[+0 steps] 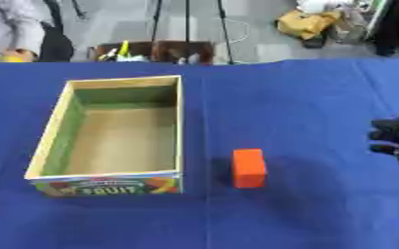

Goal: Pick up objects on the table and place them in the box.

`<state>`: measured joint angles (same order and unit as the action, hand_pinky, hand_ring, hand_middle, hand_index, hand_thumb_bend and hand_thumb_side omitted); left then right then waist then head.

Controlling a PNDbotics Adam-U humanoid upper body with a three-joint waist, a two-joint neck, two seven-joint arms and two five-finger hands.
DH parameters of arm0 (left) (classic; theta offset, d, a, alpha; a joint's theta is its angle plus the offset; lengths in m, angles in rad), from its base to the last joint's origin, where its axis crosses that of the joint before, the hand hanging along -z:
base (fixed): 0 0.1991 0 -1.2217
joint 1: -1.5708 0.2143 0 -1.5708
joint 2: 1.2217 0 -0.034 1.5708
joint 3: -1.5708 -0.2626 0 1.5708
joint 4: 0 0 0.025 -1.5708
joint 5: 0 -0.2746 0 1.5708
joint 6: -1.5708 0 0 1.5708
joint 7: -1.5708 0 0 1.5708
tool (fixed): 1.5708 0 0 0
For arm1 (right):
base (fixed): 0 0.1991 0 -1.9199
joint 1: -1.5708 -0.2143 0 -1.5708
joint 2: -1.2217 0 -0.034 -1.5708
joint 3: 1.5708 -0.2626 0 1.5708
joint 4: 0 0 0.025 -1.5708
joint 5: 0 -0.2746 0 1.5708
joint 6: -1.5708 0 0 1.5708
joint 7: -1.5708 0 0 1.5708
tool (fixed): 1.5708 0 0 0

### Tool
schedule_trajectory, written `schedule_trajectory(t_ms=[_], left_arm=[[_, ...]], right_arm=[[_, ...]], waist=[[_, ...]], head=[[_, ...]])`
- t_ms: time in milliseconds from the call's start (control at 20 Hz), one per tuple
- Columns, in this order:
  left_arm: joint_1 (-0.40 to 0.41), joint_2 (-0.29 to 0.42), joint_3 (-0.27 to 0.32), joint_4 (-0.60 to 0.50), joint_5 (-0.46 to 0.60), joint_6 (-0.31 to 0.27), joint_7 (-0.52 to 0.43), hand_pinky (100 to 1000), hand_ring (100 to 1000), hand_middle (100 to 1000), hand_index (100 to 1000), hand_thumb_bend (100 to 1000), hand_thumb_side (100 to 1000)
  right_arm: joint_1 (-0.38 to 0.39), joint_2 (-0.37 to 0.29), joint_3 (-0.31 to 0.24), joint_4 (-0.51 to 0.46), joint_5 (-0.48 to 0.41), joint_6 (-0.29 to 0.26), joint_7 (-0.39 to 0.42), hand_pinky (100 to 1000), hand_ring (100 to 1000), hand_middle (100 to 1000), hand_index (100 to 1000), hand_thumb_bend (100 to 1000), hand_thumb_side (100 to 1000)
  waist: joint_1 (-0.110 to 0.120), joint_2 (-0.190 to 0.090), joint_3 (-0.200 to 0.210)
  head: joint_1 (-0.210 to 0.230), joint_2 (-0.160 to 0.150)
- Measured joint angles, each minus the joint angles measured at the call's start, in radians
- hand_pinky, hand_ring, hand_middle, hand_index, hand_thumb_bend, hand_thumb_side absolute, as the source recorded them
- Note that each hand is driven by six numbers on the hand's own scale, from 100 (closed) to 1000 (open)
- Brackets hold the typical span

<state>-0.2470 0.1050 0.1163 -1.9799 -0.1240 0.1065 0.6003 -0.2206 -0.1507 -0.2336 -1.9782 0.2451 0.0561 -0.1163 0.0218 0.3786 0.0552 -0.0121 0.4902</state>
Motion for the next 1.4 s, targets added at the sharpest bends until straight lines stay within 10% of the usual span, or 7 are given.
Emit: schedule_trajectory(t_ms=[350,800,1400], left_arm=[[0.000,0.000,0.000,0.000,0.000,-0.001,0.004,220,460,521,411,100,822],[0.001,0.000,0.000,0.000,0.000,0.000,0.004,221,464,522,413,100,820],[0.011,0.001,0.000,0.000,0.000,0.002,0.006,228,473,524,413,100,817]], right_arm=[[-0.018,-0.022,0.007,0.000,0.000,-0.032,-0.001,646,705,553,691,100,1000],[-0.110,-0.220,0.059,0.000,-0.006,-0.199,0.065,664,751,629,744,100,975],[-0.222,-0.442,0.133,-0.001,0.149,-0.290,0.321,716,827,791,845,100,1000]], waist=[[-0.001,0.000,0.000],[-0.006,-0.008,0.001],[-0.007,-0.016,0.015]], head=[[-0.004,-0.003],[-0.011,-0.003],[-0.019,0.001]])
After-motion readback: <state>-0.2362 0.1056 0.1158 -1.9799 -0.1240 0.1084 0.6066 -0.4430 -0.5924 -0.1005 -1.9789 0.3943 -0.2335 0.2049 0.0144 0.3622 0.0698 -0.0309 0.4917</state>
